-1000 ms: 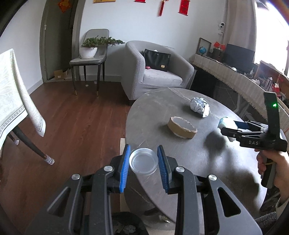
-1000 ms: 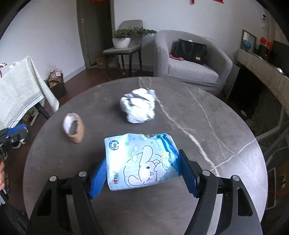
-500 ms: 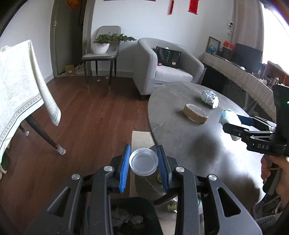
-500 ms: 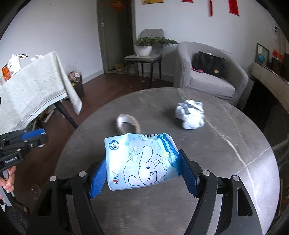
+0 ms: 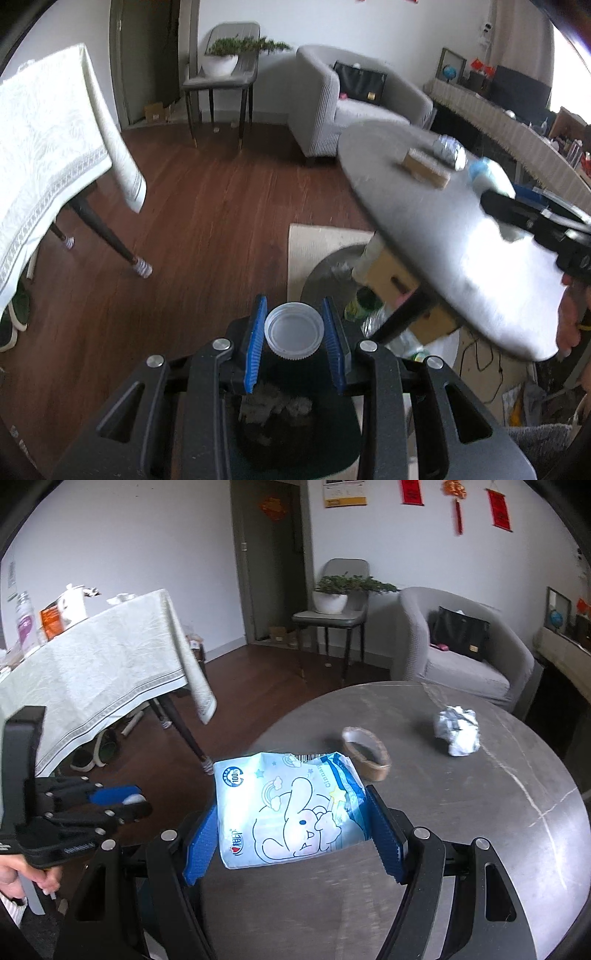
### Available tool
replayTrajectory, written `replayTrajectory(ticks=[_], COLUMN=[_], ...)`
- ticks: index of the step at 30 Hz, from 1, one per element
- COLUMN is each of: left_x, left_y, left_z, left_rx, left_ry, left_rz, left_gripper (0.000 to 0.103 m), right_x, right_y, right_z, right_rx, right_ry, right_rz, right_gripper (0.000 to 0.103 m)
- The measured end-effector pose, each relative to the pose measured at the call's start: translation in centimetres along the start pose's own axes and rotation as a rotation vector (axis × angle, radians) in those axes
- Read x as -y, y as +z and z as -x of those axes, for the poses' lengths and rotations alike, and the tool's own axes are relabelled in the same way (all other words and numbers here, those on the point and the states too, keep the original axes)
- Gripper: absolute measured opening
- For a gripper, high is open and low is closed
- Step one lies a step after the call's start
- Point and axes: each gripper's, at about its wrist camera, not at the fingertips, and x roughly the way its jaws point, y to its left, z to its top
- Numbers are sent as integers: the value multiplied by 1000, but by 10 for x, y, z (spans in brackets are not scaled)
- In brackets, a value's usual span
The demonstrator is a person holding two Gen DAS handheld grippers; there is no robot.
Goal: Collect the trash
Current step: 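Drop the white lid into the teal bin with the left gripper while the right holds the wipes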
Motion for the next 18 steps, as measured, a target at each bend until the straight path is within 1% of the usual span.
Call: replayTrajectory(ticks=[7,11,16,18], left_x=[-15,-18,-19,-20], left_y=[-22,-30,-41,-43], left_z=[-10,-18,-24,-25], left_rx=[-96,-163,-224,-240], left_ry=[-3,-9,-22,-28], left_rz=[24,22,6,5], left_gripper=[33,33,33,35], right_x=[-30,-46,-64,-67], right_y=[-1,-2,-3,-2], right_z=[-1,-9,-16,-18], right_rx=[1,-19,-34,-36], right_ry=[48,80,103,108], right_rz=[15,35,65,68], right_gripper=[74,74,74,74])
